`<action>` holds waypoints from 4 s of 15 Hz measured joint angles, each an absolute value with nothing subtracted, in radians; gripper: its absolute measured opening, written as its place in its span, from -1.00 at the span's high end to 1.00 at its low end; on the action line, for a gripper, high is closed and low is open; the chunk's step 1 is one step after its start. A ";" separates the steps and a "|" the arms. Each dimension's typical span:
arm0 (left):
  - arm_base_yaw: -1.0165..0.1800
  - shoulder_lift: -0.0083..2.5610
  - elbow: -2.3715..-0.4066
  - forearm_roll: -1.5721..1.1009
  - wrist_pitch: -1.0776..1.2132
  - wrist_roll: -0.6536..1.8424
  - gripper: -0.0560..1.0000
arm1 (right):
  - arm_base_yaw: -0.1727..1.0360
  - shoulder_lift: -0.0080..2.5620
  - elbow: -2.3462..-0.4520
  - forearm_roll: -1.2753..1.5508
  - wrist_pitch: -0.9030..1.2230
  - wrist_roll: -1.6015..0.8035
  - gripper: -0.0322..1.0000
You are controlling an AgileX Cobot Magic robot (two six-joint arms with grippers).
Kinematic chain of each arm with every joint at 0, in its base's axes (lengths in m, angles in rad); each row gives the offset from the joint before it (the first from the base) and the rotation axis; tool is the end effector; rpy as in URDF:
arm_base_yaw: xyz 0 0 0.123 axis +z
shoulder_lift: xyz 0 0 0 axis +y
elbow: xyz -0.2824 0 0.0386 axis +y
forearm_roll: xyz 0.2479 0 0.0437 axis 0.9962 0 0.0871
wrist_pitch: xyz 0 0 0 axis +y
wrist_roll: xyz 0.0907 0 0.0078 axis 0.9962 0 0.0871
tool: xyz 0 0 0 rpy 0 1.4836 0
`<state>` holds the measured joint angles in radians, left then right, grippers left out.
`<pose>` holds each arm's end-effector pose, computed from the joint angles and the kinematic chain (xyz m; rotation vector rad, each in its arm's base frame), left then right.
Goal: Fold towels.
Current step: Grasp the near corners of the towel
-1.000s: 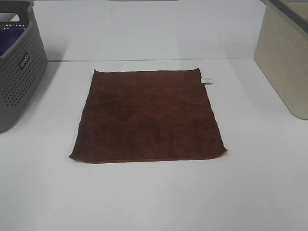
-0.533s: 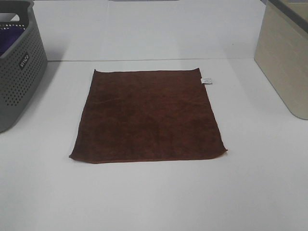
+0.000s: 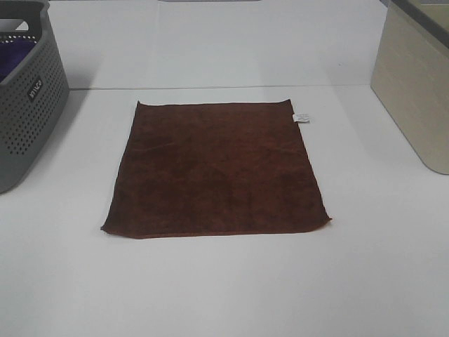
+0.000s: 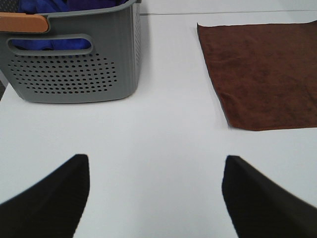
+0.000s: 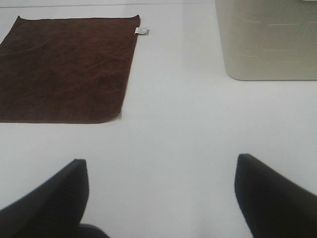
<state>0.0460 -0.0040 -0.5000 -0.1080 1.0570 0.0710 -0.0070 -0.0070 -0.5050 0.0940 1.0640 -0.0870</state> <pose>-0.0052 -0.0088 0.2778 0.0304 2.0321 -0.0555 -0.0068 0.0075 0.2785 -0.0865 2.0306 0.0532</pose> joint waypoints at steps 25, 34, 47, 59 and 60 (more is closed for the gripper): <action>0.046 0.413 -0.515 -0.358 0.765 0.040 -0.45 | -0.007 0.694 -0.665 0.224 0.974 -0.041 -0.54; 0.046 1.050 -0.519 -0.613 0.585 0.175 -0.45 | -0.007 1.092 -0.748 0.408 0.859 -0.121 -0.54; 0.046 1.734 -0.776 -1.049 0.680 0.628 -0.45 | -0.012 1.724 -0.957 0.698 0.854 -0.488 -0.54; -0.001 1.993 -0.963 -1.090 0.701 0.761 -0.45 | -0.012 2.056 -1.159 0.780 0.887 -0.627 -0.54; -0.022 2.001 -0.969 -1.097 0.685 0.771 -0.45 | -0.012 2.065 -1.159 0.808 0.886 -0.646 -0.54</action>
<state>-0.0220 2.0010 -0.9690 -1.0970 0.6850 0.7710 -0.0120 2.0650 -1.1590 0.8080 0.8860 -0.6460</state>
